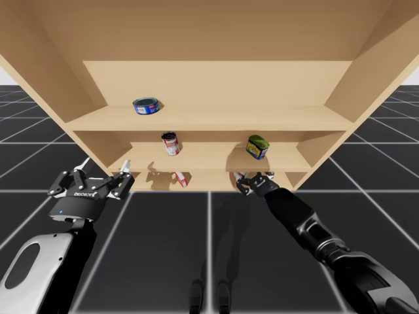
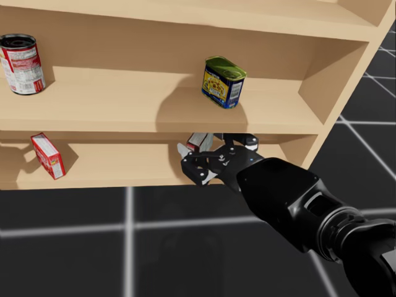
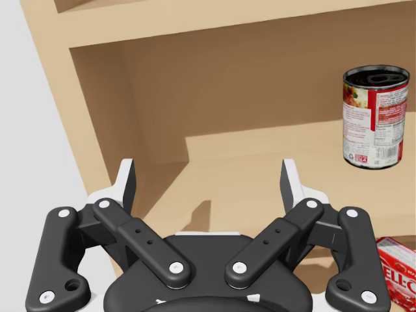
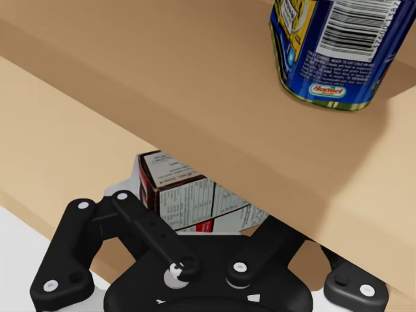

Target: Look through the shelves, find the pudding box, and take it.

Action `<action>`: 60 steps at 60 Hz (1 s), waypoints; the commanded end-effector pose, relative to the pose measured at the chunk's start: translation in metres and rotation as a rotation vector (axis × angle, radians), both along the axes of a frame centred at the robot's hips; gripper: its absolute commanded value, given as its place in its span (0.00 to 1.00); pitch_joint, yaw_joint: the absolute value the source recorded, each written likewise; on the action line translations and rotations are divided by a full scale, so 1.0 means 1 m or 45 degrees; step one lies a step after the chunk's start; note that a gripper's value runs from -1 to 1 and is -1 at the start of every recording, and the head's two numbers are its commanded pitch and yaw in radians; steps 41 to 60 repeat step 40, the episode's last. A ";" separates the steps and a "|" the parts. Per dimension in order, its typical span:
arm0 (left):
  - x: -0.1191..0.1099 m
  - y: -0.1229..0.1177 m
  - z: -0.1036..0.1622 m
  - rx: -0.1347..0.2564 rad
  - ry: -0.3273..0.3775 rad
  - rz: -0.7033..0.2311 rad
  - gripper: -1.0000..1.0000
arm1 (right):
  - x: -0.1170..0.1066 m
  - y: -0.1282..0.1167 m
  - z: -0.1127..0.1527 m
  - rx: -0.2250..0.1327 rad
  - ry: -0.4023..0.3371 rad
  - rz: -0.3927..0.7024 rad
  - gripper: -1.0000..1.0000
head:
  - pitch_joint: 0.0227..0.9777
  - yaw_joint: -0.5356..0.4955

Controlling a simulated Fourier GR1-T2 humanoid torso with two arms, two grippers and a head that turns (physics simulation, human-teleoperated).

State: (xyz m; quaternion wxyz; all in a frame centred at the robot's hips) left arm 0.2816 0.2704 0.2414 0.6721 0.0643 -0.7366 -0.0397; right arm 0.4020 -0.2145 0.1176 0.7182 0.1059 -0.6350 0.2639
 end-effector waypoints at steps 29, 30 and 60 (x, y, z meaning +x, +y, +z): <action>0.000 -0.002 0.000 0.005 -0.005 -0.001 0.00 | -0.065 -0.022 0.018 0.054 -0.108 -0.131 1.00 | 0.73 0.29; 0.000 -0.002 0.000 0.005 -0.005 -0.001 0.00 | -0.069 -0.022 0.019 0.051 -0.114 -0.128 1.00 | 0.73 0.29; 0.000 -0.003 0.000 0.006 -0.007 -0.003 0.00 | -0.099 -0.020 0.027 0.063 -0.135 -0.104 1.00 | 0.73 0.29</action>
